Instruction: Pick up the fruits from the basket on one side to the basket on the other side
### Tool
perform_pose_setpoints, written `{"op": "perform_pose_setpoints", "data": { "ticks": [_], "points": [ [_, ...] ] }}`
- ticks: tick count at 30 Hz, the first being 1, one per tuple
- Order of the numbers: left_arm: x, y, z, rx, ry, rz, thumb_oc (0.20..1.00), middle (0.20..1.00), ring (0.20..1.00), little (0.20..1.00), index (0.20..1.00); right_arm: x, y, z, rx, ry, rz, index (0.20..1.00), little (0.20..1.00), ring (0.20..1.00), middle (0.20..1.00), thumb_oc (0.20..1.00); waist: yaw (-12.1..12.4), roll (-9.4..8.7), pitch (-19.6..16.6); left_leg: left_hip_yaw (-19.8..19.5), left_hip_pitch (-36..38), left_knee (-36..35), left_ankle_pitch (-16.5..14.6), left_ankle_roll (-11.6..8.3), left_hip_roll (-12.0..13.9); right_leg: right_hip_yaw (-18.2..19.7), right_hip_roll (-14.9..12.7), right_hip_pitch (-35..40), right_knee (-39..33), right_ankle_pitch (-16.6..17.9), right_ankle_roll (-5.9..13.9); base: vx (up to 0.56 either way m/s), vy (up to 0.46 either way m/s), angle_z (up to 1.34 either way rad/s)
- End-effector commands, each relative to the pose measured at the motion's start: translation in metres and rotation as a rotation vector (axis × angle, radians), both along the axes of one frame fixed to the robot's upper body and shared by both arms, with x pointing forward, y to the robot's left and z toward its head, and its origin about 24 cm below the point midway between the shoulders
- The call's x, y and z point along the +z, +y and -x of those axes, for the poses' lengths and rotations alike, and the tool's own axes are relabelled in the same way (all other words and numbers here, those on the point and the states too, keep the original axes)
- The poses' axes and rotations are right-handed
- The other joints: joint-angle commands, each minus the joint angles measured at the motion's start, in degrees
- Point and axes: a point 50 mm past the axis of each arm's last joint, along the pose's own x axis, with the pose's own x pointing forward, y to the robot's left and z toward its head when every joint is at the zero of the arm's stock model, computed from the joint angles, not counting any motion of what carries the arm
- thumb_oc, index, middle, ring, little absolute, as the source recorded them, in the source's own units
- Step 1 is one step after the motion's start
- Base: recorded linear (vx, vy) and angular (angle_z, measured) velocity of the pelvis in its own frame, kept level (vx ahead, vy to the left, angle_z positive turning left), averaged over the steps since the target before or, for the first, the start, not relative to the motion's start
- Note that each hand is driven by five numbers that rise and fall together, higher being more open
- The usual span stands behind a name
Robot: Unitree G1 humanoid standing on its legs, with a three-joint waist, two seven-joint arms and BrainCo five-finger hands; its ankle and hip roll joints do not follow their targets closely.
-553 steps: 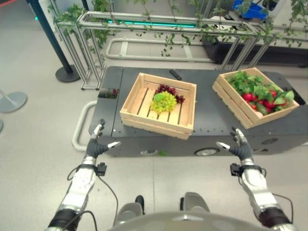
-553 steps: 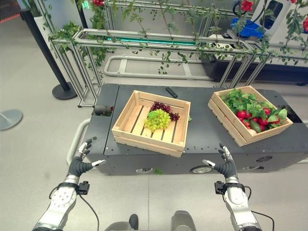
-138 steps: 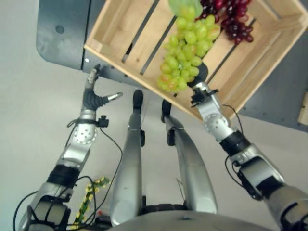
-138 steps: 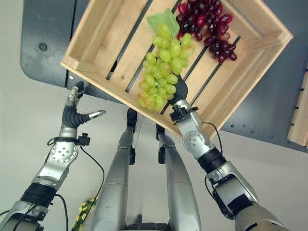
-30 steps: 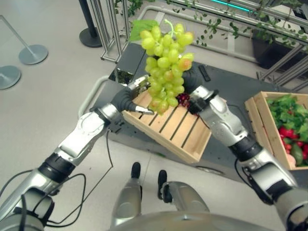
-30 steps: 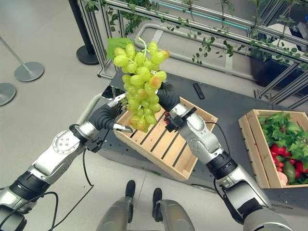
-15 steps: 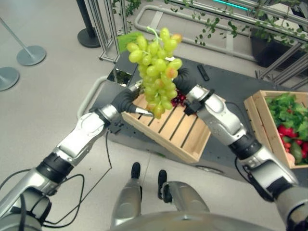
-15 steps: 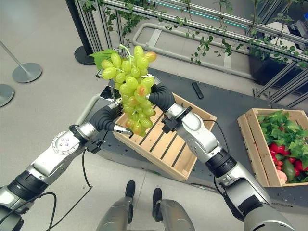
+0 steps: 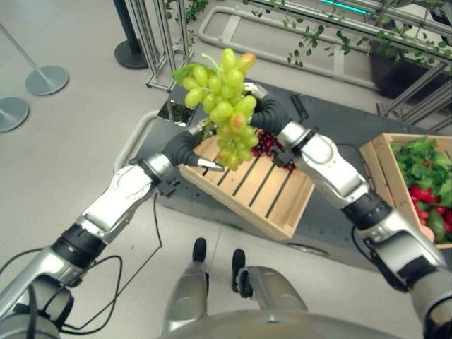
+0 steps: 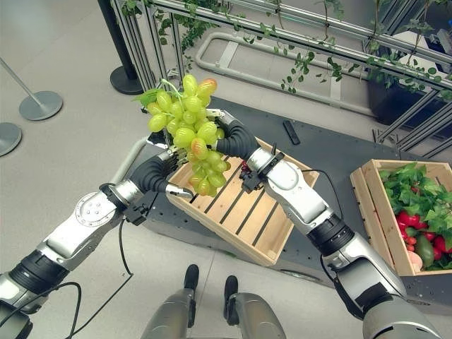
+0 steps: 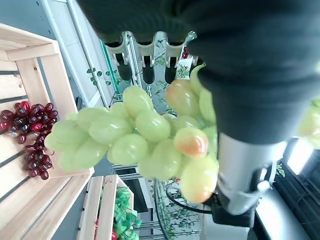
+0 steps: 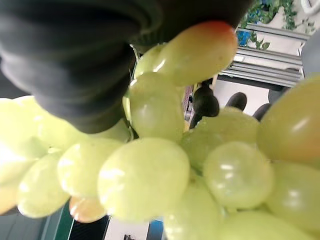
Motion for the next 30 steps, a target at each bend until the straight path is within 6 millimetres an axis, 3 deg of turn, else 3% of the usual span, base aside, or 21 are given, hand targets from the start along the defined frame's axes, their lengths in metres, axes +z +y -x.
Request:
{"op": "perform_pose_setpoints", "data": {
  "ticks": [1,11,24,30],
  "points": [
    [0.009,-0.012,0.003,-0.129,0.101,0.145,1.000,1.000,1.000,1.000,1.000,0.056,0.019,0.017,0.111,-0.234,-0.085,0.200,0.200,0.200,0.200,0.200,-0.54,-1.41,-2.32,-1.09,2.67,6.59,-9.74,-0.14,0.79,2.66,-6.01,2.88,-3.79,3.57,9.62,0.00,0.000,0.00],
    [-0.016,-0.027,0.013,-0.237,0.371,0.255,1.000,1.000,1.000,1.000,1.000,0.059,0.016,0.014,0.072,-0.259,-0.056,0.200,0.200,0.200,0.200,0.200,-0.94,-2.00,-2.47,-1.16,3.04,6.13,-9.52,-0.14,0.74,2.80,-5.92,3.21,-3.97,3.79,9.76,0.00,0.000,0.00],
    [-0.035,-0.050,0.014,-0.281,0.498,0.373,1.000,1.000,1.000,1.000,1.000,0.057,0.018,0.017,0.045,-0.298,-0.053,0.200,0.200,0.200,0.200,0.200,-1.06,-2.92,-2.42,-1.50,3.12,5.88,-9.43,-0.08,0.86,2.76,-5.86,3.28,-4.25,3.85,9.74,0.00,0.000,0.00],
    [-0.041,-0.049,0.014,-0.257,0.513,0.406,1.000,1.000,1.000,1.000,1.000,0.061,0.013,0.021,-0.018,-0.415,0.067,0.200,0.200,0.200,0.200,0.200,-0.91,-4.00,-2.53,-1.82,3.13,5.54,-9.37,-0.13,0.91,2.36,-5.87,3.44,-4.46,3.95,9.76,0.00,-0.001,0.02]
  ]
}}
